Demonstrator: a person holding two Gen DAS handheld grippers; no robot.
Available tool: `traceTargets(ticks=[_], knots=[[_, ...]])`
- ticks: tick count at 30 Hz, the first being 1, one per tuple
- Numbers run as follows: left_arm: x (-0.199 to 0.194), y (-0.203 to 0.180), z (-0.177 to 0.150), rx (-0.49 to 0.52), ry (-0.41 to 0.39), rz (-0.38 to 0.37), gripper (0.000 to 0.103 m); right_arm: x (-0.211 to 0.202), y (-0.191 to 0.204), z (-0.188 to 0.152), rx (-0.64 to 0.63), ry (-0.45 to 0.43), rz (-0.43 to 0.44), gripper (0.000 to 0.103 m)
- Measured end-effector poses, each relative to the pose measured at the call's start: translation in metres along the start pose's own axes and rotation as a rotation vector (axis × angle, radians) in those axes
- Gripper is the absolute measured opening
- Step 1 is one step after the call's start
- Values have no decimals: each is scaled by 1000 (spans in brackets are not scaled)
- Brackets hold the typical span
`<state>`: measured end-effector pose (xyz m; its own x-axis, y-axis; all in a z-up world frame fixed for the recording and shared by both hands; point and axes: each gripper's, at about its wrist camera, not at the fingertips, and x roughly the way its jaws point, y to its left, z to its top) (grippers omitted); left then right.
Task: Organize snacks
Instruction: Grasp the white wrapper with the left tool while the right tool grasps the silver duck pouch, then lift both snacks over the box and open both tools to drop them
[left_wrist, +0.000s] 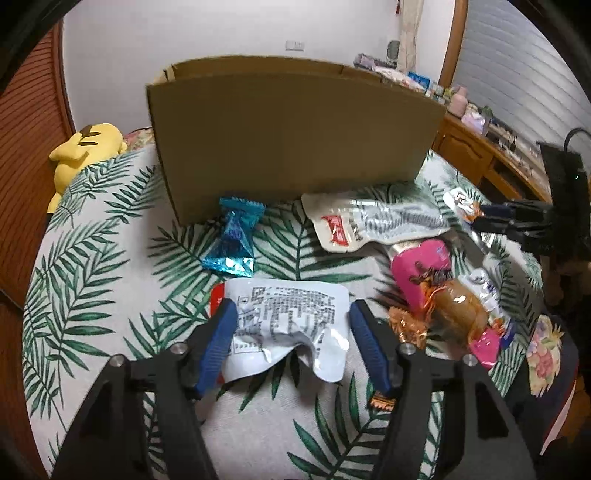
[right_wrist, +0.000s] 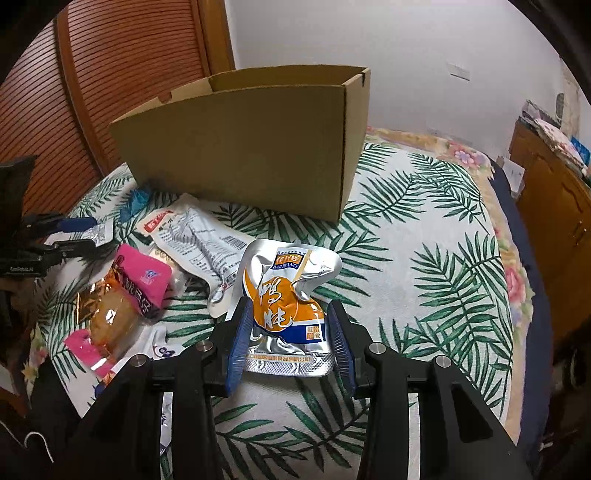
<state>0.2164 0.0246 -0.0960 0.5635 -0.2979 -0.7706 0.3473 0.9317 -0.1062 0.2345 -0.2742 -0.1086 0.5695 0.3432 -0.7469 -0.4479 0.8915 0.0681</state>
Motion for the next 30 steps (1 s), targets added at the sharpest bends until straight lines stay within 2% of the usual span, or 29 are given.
traceTargets(ticks=[8, 17, 20, 24, 26, 30], knots=[[15, 2, -4, 3, 43, 58, 83, 2, 7, -3, -24, 5, -4, 42], [20, 0, -3, 23, 75, 67, 84, 2, 17, -4, -47, -2, 9, 42], [17, 1, -4, 19, 84, 55, 78, 2, 19, -4, -52, -5, 10, 42], [8, 9, -9, 7, 61, 60, 59, -1, 21, -3, -55, -13, 13, 42], [3, 18, -12, -36, 51, 22, 57, -3, 21, -3, -55, -18, 14, 42], [-7, 27, -20, -60, 24, 16, 56, -8, 21, -2, -56, -26, 13, 42]])
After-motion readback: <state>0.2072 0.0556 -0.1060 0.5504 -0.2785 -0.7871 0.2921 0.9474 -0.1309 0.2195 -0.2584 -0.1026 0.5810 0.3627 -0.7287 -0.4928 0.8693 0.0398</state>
